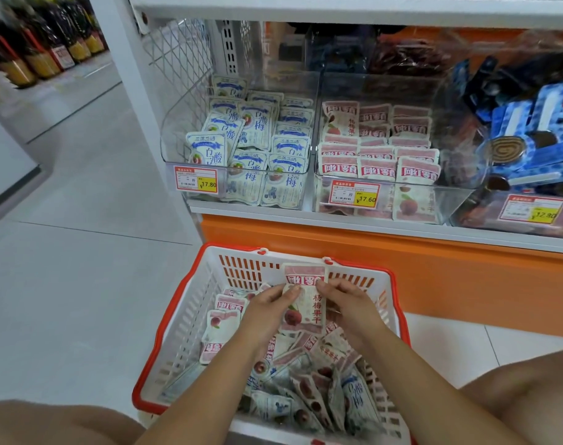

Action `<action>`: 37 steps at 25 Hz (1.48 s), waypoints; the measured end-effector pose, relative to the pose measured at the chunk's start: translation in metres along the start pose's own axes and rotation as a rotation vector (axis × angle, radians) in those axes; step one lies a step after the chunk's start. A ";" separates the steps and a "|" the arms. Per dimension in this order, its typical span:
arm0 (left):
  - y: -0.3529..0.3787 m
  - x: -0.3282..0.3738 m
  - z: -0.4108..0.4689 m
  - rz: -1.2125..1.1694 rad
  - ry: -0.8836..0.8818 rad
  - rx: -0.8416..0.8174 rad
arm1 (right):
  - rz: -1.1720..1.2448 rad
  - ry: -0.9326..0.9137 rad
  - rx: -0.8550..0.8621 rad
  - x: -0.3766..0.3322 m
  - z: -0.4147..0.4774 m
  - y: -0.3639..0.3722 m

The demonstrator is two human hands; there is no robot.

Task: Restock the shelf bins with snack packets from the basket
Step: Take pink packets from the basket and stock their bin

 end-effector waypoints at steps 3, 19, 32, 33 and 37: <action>-0.001 0.007 -0.001 -0.003 0.010 0.038 | 0.019 0.026 -0.012 -0.004 -0.003 0.003; 0.023 0.269 0.038 0.645 0.722 0.158 | -0.282 -0.566 0.386 -0.304 -0.031 -0.022; 0.031 0.267 0.125 0.686 0.545 -0.093 | -0.568 -0.044 0.245 -0.326 0.131 -0.026; 0.031 0.267 0.125 0.682 0.545 -0.089 | -0.554 -0.022 0.211 -0.324 0.138 -0.025; 0.033 0.267 0.121 0.679 0.550 -0.075 | -0.475 -0.108 0.182 -0.329 0.140 -0.022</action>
Point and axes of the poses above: each hand's wrist, its own z-axis towards the middle knuckle, its own y-axis out of the palm, x = y × z, the point moved 8 cm from there along z, towards the middle knuckle, and after that the axes turned 11 degrees about y, right-handed, at the moved point
